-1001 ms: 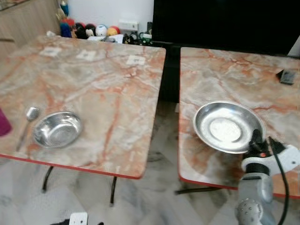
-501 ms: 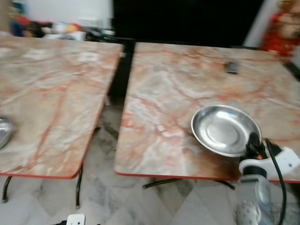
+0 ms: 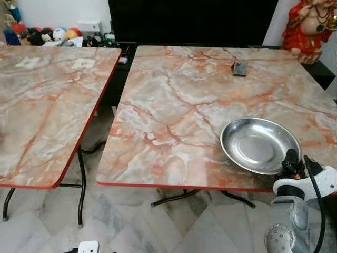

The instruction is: Setting the table

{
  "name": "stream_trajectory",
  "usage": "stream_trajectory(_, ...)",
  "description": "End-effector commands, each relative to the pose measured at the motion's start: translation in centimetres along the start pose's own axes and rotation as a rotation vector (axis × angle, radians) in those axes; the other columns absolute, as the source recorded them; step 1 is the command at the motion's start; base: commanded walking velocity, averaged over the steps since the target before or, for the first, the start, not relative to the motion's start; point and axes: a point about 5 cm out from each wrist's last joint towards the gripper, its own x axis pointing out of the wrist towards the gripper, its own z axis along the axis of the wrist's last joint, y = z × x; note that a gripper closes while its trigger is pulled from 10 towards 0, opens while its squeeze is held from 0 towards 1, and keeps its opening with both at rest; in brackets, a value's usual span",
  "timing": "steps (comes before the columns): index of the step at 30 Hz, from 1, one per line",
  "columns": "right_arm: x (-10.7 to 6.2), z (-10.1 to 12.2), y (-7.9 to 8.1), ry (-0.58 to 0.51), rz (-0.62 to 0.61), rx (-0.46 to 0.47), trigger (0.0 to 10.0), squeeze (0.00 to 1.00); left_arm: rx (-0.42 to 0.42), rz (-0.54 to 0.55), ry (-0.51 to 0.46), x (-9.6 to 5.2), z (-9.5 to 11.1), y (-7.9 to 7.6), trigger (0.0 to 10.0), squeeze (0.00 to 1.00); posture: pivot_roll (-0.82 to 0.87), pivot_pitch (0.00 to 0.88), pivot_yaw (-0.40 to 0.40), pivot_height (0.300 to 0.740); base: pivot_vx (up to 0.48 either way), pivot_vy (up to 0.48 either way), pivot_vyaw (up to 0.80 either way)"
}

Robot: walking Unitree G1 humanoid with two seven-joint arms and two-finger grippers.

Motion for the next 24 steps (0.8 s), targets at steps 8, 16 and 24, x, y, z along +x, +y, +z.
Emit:
stream_trajectory(8,0.3,0.4,-1.5,-0.028,-0.100,0.026,10.0,0.00,-0.006,0.013,0.069,-0.6,-1.5,0.7,10.0,0.00,-0.02,0.133,-0.006,0.740,0.000,0.000,0.00)
stream_trajectory(16,0.8,0.2,-2.1,-0.020,-0.148,0.032,10.0,0.00,-0.004,0.013,0.079,-0.6,-1.5,0.9,10.0,0.00,-0.02,0.134,-0.006,0.740,0.000,0.000,0.00)
stream_trajectory(24,1.0,0.2,-2.9,-0.028,-0.199,0.047,10.0,0.00,0.000,0.012,0.084,-0.6,-1.5,1.0,10.0,0.00,-0.02,0.140,-0.003,0.740,0.000,0.000,0.00)
